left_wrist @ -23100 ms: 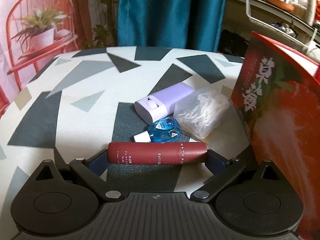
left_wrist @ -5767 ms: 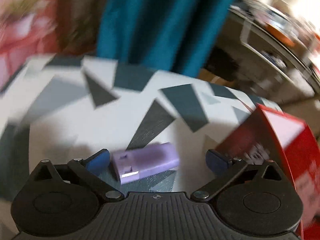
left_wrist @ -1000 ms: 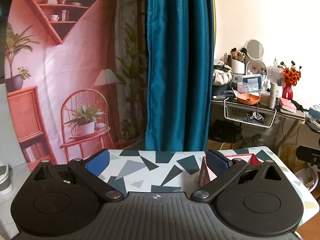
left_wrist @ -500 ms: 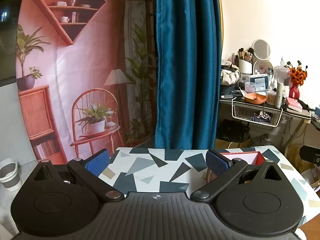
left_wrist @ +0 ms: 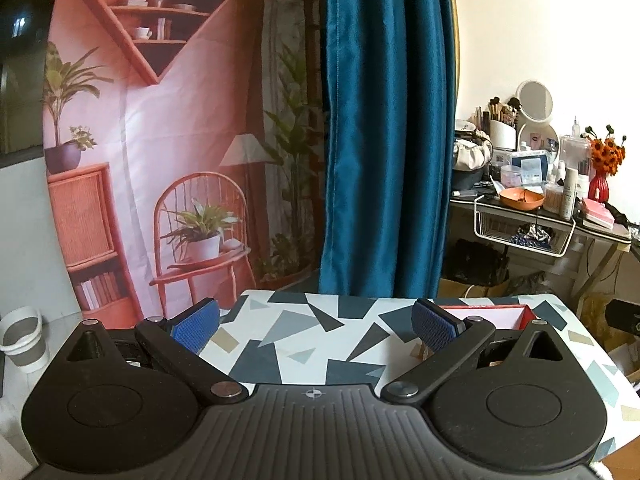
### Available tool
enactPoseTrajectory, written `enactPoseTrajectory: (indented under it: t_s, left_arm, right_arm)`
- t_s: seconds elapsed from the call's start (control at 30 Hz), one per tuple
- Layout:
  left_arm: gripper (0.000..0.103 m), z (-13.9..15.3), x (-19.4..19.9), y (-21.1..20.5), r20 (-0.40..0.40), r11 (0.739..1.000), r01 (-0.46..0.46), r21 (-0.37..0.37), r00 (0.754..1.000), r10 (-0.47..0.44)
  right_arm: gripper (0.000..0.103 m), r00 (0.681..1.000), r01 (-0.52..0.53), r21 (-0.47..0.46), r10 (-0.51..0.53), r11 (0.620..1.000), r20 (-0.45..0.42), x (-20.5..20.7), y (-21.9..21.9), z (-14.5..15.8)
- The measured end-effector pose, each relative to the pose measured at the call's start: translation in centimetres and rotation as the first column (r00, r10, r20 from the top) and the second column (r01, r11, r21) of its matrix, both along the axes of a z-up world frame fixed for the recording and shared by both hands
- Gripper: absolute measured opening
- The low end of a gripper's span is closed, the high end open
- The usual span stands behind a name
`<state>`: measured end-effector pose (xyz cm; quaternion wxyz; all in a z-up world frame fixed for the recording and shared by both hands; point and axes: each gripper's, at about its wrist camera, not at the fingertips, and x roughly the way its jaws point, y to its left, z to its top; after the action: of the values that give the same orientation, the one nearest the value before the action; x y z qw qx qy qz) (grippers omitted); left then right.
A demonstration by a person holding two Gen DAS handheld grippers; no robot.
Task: Organize rigid objects
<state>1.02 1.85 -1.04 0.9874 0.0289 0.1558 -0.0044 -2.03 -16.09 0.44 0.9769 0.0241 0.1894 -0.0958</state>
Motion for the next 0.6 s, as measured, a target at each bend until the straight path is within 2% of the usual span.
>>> enactPoseTrajectory:
  t_s: [0.6]
  left_arm:
    - [0.103,-0.09,-0.07,-0.48,-0.007,1.000,-0.008,0.005,1.000,0.008]
  right_arm:
    - [0.103,1.000,0.005,-0.007,-0.005,1.000,-0.006,-0.13,0.13,-0.32]
